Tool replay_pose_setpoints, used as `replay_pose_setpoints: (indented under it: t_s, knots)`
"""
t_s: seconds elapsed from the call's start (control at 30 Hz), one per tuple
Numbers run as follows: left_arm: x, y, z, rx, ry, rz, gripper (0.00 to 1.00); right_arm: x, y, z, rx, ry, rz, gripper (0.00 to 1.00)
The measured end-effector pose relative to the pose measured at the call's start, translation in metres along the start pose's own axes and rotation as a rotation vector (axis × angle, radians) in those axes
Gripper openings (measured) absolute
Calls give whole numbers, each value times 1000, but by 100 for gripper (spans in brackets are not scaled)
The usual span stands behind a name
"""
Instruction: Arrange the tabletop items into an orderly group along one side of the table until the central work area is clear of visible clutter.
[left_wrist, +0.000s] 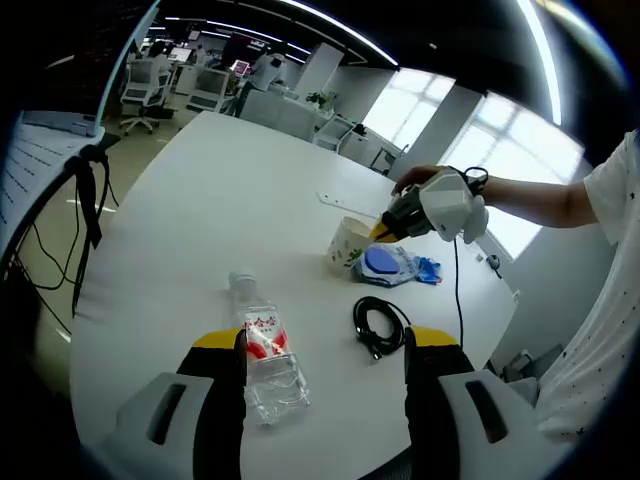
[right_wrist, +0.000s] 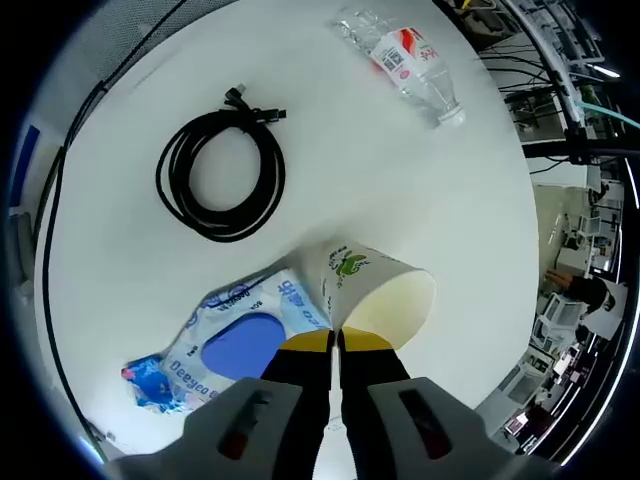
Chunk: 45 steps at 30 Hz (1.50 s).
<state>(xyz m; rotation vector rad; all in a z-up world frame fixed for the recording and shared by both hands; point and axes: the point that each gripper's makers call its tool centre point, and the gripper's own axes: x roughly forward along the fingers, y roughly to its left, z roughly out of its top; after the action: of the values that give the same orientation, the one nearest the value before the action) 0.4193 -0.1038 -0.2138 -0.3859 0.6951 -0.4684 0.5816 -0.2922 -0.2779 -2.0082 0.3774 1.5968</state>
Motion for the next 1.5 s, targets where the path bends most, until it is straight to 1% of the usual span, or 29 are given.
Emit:
replay_pose_setpoints:
  t_s: [0.5, 0.6, 0.7, 0.77, 1.03, 1.4, 1.5]
  knots:
    - [-4, 2, -1, 1, 3, 1, 64, 6, 3, 4, 47, -13, 9, 1]
    - [-4, 2, -1, 1, 3, 2, 64, 6, 4, 7, 63, -26, 11, 7]
    - [-4, 2, -1, 2, 3, 1, 64, 5, 4, 6, 58, -17, 8, 7]
    - [-4, 1, -1, 4, 3, 0, 64, 5, 5, 8, 72, -28, 8, 10]
    - [-5, 0, -2, 9, 5, 0, 65, 0, 5, 9, 92, -36, -1, 19]
    - [-7, -1, 0, 17, 6, 1, 64, -15, 1, 9, 183, -67, -19, 28]
    - [-8, -1, 2, 18, 2, 2, 65, -19, -1, 10, 233, -87, -28, 31]
